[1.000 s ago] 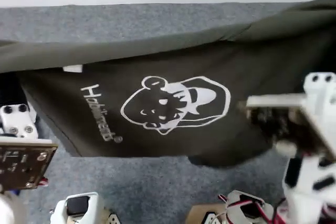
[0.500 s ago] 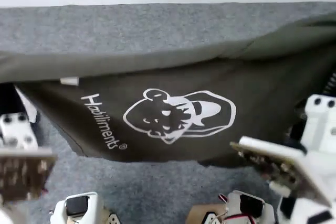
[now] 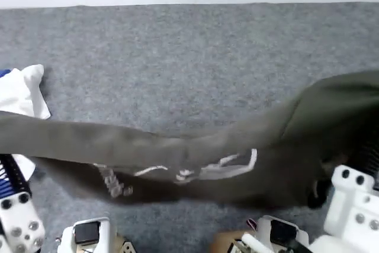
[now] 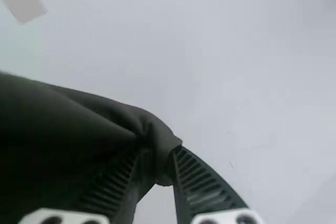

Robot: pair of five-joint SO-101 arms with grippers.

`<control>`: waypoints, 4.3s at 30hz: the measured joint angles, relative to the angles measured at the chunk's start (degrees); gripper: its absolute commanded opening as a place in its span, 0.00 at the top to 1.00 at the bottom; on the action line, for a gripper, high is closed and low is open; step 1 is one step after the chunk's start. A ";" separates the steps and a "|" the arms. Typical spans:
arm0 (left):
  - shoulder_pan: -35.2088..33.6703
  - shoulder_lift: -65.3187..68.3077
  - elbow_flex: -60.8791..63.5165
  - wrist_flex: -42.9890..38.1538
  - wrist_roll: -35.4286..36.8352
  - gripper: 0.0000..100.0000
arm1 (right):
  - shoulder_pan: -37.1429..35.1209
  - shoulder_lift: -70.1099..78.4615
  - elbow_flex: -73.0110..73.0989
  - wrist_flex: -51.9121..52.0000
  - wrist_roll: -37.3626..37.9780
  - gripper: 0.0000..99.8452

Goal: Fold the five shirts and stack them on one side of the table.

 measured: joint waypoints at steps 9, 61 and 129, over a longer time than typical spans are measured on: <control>0.00 0.35 14.24 -4.66 -0.18 1.00 | -0.09 1.93 9.32 0.00 0.44 0.99; 6.42 96.70 -15.30 -34.02 -0.18 1.00 | -13.63 72.18 12.13 -48.62 4.92 0.99; 7.30 80.18 31.03 3.08 -30.42 0.99 | -11.78 37.98 52.75 26.99 -0.18 0.99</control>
